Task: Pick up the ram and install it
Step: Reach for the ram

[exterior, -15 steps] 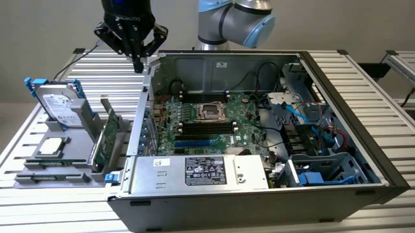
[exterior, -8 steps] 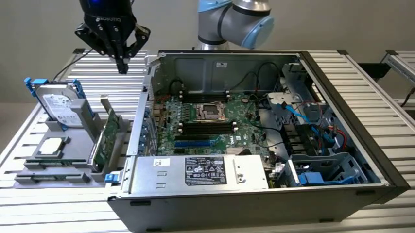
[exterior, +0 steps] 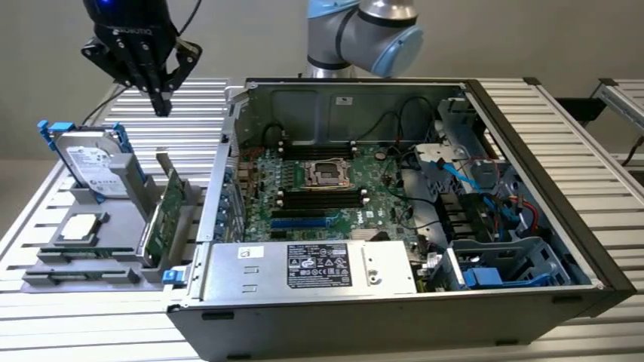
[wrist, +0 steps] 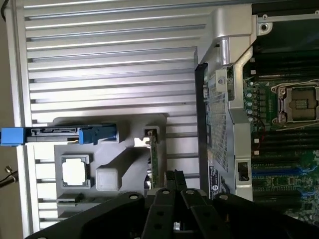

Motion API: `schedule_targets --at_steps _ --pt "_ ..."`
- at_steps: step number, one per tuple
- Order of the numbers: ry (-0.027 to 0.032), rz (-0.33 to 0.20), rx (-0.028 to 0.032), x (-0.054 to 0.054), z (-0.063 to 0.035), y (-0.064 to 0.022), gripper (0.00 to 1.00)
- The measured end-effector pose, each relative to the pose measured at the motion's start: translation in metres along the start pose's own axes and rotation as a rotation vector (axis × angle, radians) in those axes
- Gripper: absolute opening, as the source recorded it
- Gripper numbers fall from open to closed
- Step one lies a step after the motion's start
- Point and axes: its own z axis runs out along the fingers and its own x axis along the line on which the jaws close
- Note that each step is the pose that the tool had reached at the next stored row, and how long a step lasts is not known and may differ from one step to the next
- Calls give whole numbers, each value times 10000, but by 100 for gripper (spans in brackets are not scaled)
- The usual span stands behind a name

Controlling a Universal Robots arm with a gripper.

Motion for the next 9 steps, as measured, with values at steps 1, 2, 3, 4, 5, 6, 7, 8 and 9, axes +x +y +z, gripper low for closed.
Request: schedule_targets --at_steps 1,2,3,4,5,6,7,8,9 --pt "0 0 0 45 3 -5 11" --pt "-1 1 -1 91 7 -10 11" --pt "-1 2 0 136 10 -15 11" --pt "-1 2 -1 180 14 -21 11" --pt "0 0 0 227 19 -30 11" --pt "0 0 0 271 25 -38 11" --pt "-1 0 -1 315 31 -46 11" --pt "0 1 -1 360 36 -55 11" --pt "0 1 0 404 41 -66 11"
